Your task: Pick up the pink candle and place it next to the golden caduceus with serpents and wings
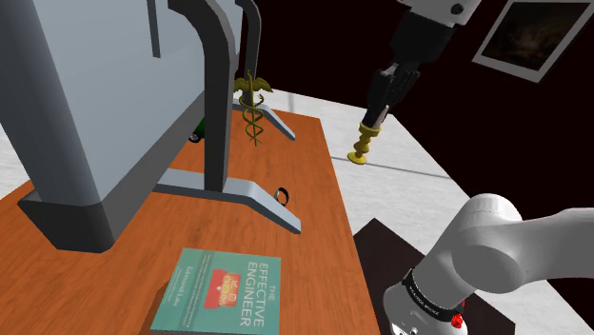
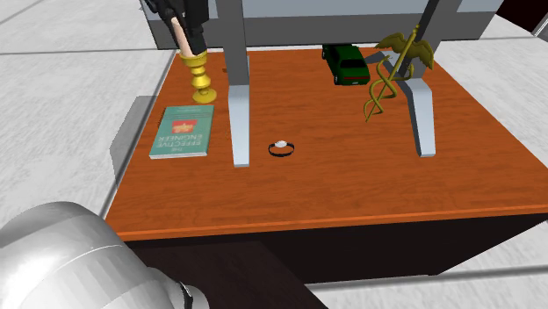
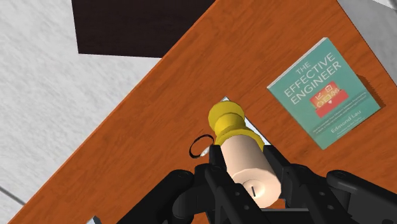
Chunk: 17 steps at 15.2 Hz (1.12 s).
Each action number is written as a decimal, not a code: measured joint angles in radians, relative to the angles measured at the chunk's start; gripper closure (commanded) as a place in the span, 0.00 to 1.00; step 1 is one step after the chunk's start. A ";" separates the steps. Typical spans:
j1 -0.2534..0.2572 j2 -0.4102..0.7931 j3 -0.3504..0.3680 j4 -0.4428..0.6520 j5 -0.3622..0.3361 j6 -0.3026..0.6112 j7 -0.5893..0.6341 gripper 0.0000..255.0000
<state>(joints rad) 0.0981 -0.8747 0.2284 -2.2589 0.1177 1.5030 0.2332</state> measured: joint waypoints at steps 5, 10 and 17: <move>-0.006 0.032 -0.006 0.085 -0.008 -0.053 0.000 1.00; -0.013 0.070 -0.011 0.180 -0.016 -0.111 -0.001 1.00; -0.034 0.174 -0.044 0.285 -0.050 -0.114 -0.041 1.00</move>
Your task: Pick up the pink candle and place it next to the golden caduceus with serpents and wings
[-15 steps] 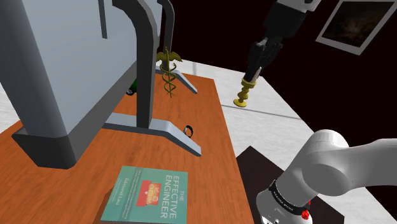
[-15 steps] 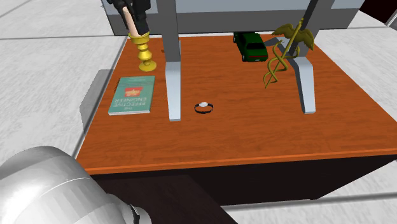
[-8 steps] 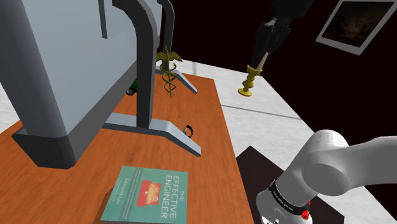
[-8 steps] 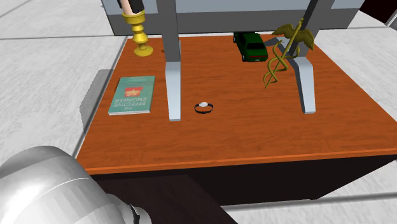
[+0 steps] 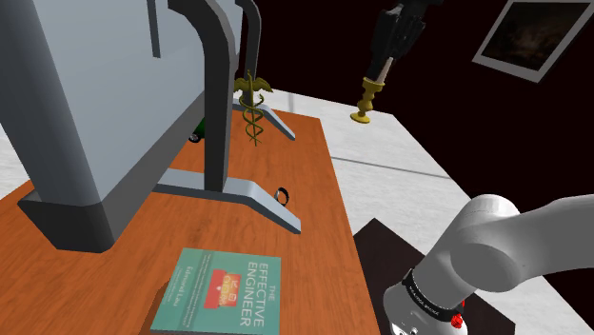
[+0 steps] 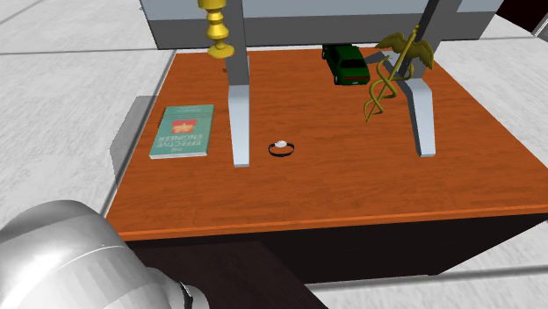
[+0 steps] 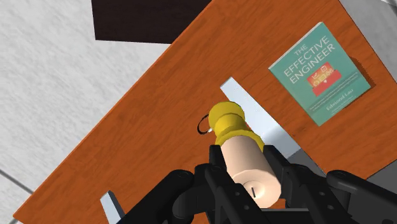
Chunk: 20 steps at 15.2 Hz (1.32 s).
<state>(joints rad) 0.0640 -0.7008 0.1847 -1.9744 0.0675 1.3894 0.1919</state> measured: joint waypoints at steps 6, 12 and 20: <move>-0.032 0.159 -0.060 0.093 -0.048 0.064 -0.081 1.00; -0.062 0.354 -0.113 0.261 -0.080 0.090 -0.158 1.00; -0.095 0.630 -0.161 0.544 -0.094 0.085 -0.239 1.00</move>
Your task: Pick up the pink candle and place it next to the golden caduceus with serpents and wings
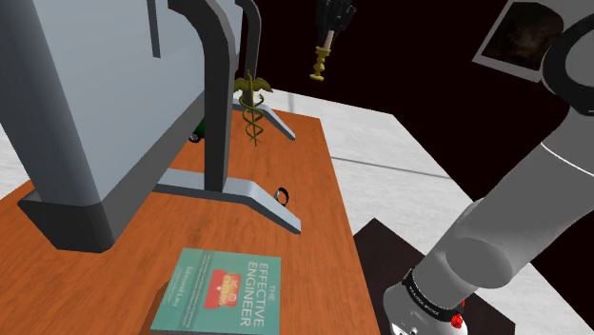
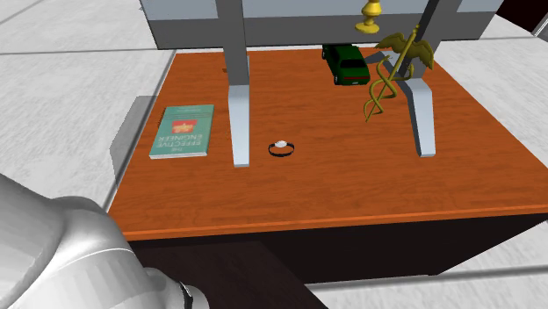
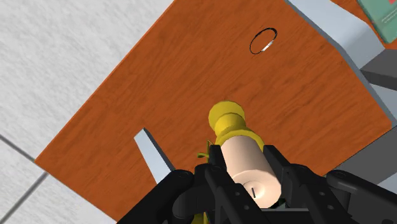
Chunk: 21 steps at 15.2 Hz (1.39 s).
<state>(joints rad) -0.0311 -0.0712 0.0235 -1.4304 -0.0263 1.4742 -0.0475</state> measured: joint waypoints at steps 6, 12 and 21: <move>-0.034 0.300 -0.031 0.387 0.007 -0.084 -0.064 1.00; -0.048 0.343 -0.038 0.392 0.011 -0.048 -0.084 1.00; -0.047 0.253 -0.037 0.130 0.010 0.124 -0.081 1.00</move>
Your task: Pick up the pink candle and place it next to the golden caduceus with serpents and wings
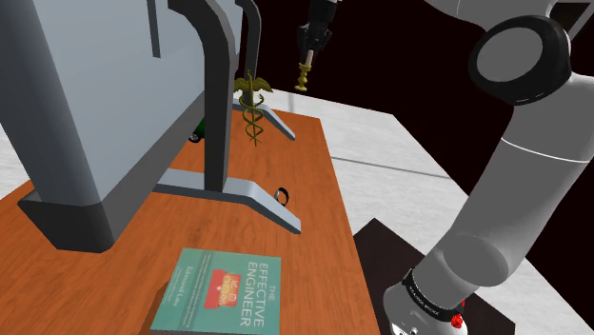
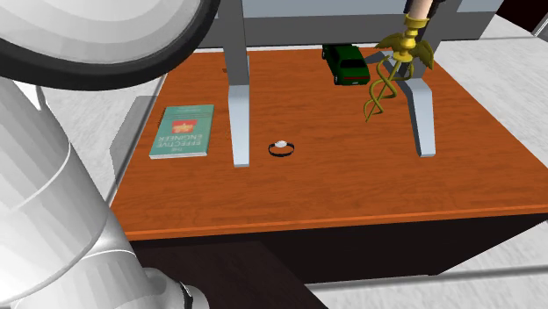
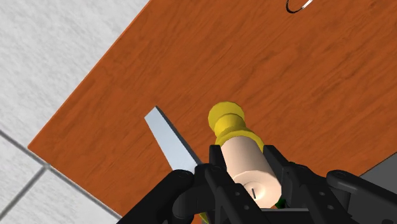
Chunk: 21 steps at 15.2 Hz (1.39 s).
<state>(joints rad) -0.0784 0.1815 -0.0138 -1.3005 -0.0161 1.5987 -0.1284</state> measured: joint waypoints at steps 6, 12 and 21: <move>0.000 -0.032 0.000 -0.127 -0.001 0.095 0.001 1.00; 0.000 -0.048 0.000 -0.229 -0.001 0.181 0.003 1.00; -0.001 -0.061 0.000 -0.369 -0.002 0.309 0.004 1.00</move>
<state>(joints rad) -0.0790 0.1207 -0.0143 -1.6697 -0.0176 1.9072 -0.1243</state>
